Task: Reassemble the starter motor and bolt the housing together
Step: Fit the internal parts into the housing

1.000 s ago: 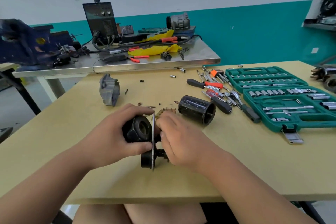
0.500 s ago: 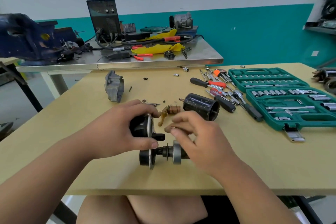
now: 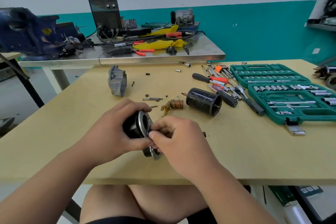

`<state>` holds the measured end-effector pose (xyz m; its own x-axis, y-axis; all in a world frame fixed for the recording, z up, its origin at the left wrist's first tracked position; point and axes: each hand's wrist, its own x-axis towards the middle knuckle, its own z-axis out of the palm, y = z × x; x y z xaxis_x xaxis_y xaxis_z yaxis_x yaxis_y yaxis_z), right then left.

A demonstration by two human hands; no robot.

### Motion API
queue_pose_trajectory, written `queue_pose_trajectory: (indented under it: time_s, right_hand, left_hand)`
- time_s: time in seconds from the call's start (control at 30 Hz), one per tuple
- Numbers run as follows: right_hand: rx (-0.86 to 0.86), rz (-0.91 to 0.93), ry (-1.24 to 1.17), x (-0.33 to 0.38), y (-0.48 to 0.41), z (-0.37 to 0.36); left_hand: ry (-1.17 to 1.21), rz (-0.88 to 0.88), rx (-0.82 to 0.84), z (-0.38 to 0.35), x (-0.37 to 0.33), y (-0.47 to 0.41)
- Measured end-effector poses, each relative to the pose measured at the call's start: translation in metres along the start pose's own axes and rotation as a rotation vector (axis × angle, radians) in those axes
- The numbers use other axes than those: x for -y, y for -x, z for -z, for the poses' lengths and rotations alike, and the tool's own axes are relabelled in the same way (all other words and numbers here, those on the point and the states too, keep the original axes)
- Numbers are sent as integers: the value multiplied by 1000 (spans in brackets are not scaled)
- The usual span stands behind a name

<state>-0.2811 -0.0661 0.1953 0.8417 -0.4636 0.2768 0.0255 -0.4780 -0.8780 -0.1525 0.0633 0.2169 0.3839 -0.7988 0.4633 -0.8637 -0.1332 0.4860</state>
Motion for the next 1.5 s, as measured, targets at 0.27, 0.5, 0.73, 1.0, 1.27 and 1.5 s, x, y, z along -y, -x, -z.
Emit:
queue_pose_trajectory:
  time_s: [0.27,0.5,0.73,1.0,1.27,1.5]
  right_hand:
    - [-50,2,27,-12,-12,16]
    - [-91,-46,-106,-23,-16,31]
    - [-244,-125,-240,-30,-2,12]
    - [-113,-252,-598,-36,6,6]
    - [-105,-321,-581,-41,-2,14]
    - [-257,-235,-472,-41,6,-8]
  left_hand:
    - [-169,51,25,-13,-14,-21]
    - [-237,72,96,-21,-28,-42]
    - [-223,89,182,-20,-32,-44]
    - [-304,81,311,-19,-28,-41]
    - [-215,62,232,-26,-21,-36]
    - [35,102,-6,-37,-6,1]
